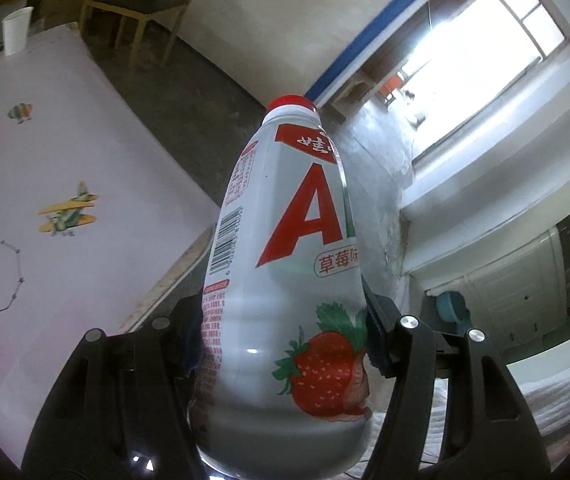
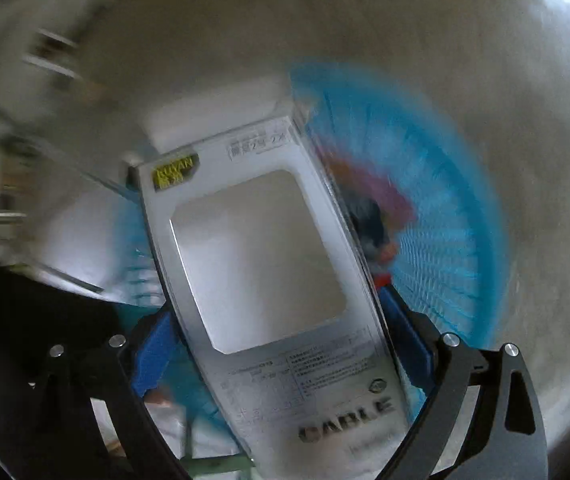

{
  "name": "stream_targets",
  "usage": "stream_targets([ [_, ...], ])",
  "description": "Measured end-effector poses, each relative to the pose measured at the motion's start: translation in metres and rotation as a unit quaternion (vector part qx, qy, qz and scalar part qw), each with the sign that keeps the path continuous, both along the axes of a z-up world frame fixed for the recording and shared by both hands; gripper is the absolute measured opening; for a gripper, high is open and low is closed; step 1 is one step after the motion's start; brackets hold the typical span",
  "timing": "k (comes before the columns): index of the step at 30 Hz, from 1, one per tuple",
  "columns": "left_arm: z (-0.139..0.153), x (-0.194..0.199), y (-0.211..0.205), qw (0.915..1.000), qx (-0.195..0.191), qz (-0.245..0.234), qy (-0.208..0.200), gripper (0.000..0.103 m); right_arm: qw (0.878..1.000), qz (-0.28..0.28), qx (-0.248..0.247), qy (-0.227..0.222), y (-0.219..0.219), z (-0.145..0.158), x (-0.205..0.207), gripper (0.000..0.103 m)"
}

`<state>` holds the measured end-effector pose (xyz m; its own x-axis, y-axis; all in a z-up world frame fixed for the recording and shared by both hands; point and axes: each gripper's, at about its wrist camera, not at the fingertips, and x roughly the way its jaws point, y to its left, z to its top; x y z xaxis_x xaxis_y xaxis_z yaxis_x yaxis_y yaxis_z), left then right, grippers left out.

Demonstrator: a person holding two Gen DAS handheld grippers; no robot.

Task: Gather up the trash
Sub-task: 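Carry the CABLE box to the blue basket and open the right gripper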

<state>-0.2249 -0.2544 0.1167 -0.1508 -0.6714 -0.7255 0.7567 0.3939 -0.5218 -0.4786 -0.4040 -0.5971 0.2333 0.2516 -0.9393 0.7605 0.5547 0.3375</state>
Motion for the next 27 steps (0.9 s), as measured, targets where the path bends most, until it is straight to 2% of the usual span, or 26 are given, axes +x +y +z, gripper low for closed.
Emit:
stream_targets([
  [2,-0.008,-0.004,-0.011,1.0000,0.007,-0.006,0.002,0.060,0.999,-0.001,0.019,0.031,0.001,-0.038,0.005,0.091],
  [4,-0.014,-0.006,-0.019,0.9998,0.014,-0.010,0.011,0.060,0.999,0.023,0.011,0.043,0.003,-0.057,0.007,0.091],
  [6,-0.022,-0.007,-0.027,0.9993,0.031,-0.017,0.012,0.060,0.996,0.015,0.040,0.073,-0.002,-0.069,0.006,0.093],
  [8,-0.030,-0.012,-0.038,0.9983,0.048,-0.032,0.005,0.060,0.996,0.004,0.041,0.077,-0.011,-0.050,-0.001,0.093],
  [11,-0.043,-0.014,-0.054,0.9966,0.065,-0.049,0.010,0.060,0.996,0.023,0.041,0.071,-0.023,-0.021,-0.019,0.097],
  [17,-0.063,-0.025,-0.083,0.9928,0.088,-0.081,0.012,0.060,0.997,0.041,0.055,0.039,-0.018,0.059,-0.062,0.097],
  [19,-0.070,-0.027,-0.097,0.9912,0.092,-0.095,0.010,0.060,0.998,0.021,0.035,0.053,-0.021,0.084,-0.106,0.097],
  [20,-0.075,-0.026,-0.105,0.9902,0.096,-0.101,0.009,0.060,0.999,-0.003,0.022,0.047,-0.021,0.100,-0.107,0.097],
  [22,-0.083,-0.032,-0.107,0.9887,0.102,-0.110,0.006,0.060,0.998,-0.054,0.012,0.016,-0.029,0.127,-0.139,0.093],
  [24,-0.090,-0.036,-0.110,0.9872,0.110,-0.115,0.008,0.060,0.997,-0.069,0.005,-0.016,-0.027,0.143,-0.155,0.063],
  [25,-0.094,-0.037,-0.113,0.9864,0.115,-0.118,0.010,0.060,0.998,-0.064,0.008,-0.023,-0.023,0.142,-0.158,0.054],
  [26,-0.097,-0.039,-0.116,0.9856,0.119,-0.119,0.013,0.060,0.998,-0.065,0.011,-0.022,-0.010,0.136,-0.147,0.026],
  [27,-0.100,-0.042,-0.118,0.9852,0.121,-0.120,0.017,0.060,0.997,-0.078,0.017,-0.021,-0.020,0.126,-0.150,0.013],
])
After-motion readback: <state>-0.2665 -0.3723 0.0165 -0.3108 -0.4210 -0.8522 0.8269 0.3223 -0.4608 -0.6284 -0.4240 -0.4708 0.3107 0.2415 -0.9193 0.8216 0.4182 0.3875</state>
